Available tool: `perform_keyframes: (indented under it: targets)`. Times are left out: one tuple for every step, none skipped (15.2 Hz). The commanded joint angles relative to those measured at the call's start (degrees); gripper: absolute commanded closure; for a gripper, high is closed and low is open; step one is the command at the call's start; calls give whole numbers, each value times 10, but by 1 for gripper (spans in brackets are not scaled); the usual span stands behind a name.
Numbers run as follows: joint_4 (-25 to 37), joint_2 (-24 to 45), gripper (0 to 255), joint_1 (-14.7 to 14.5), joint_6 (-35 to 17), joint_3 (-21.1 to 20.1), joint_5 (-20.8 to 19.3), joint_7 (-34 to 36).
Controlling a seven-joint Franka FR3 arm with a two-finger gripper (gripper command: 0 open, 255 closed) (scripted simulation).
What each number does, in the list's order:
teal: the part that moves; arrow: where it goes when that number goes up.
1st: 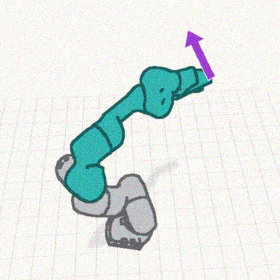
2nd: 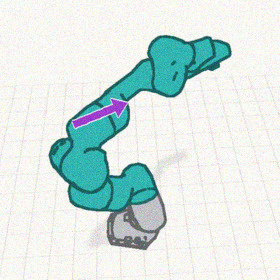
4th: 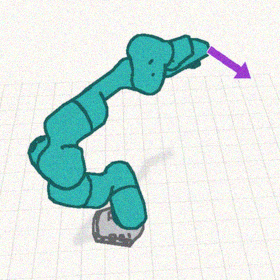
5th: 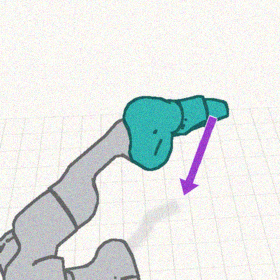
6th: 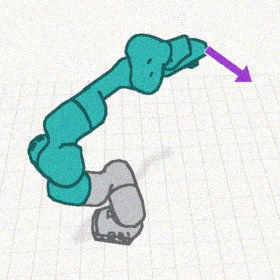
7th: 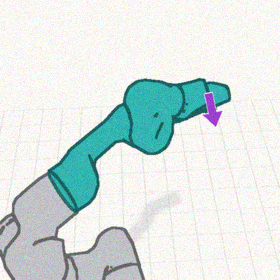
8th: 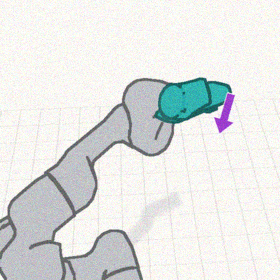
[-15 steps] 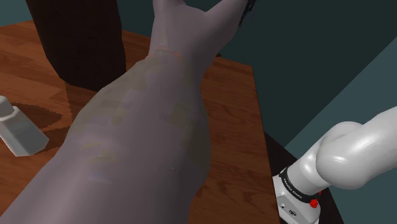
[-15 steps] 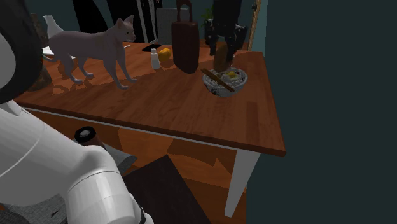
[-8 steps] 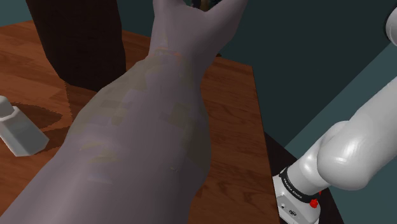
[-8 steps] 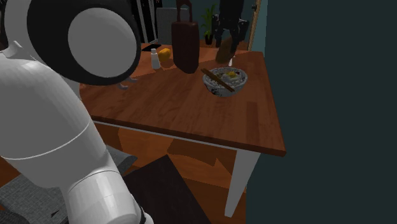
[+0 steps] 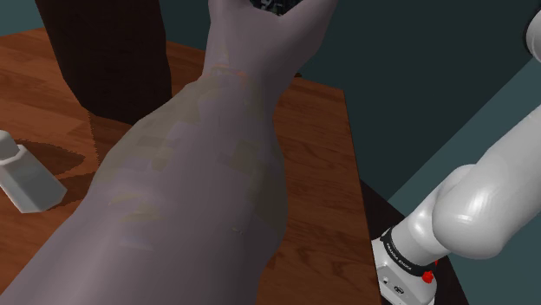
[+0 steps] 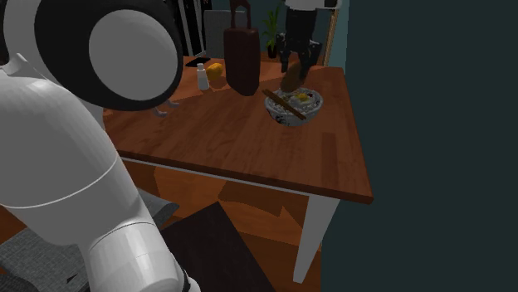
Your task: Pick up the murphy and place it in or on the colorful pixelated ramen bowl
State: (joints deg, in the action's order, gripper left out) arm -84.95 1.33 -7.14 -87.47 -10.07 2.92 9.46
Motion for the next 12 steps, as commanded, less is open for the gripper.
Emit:
perform_keyframes:
  targets:
    - [-24, -7, 255, 1, -17, 1, 1, -2]
    - [-35, -10, 255, 1, -25, 1, 2, -3]
    - [-45, -12, 255, 1, -34, 1, 2, -4]
    - [-56, -14, 255, 1, -42, 1, 3, -4]
    - [-66, -16, 255, 1, -50, 1, 3, -5]
    - [-74, -18, 255, 1, -57, 1, 3, -6]
    - [-75, -18, 255, 1, -57, 1, 3, -6]
    - [-74, -18, 255, 1, -57, 1, 3, -6]
    - [-74, -18, 255, 2, -57, 1, 3, -6]
    - [-74, -18, 255, 2, -57, 1, 3, -6]
    - [-74, -18, 255, 2, -57, 1, 3, -6]
    - [-74, -18, 255, 2, -57, 1, 3, -6]
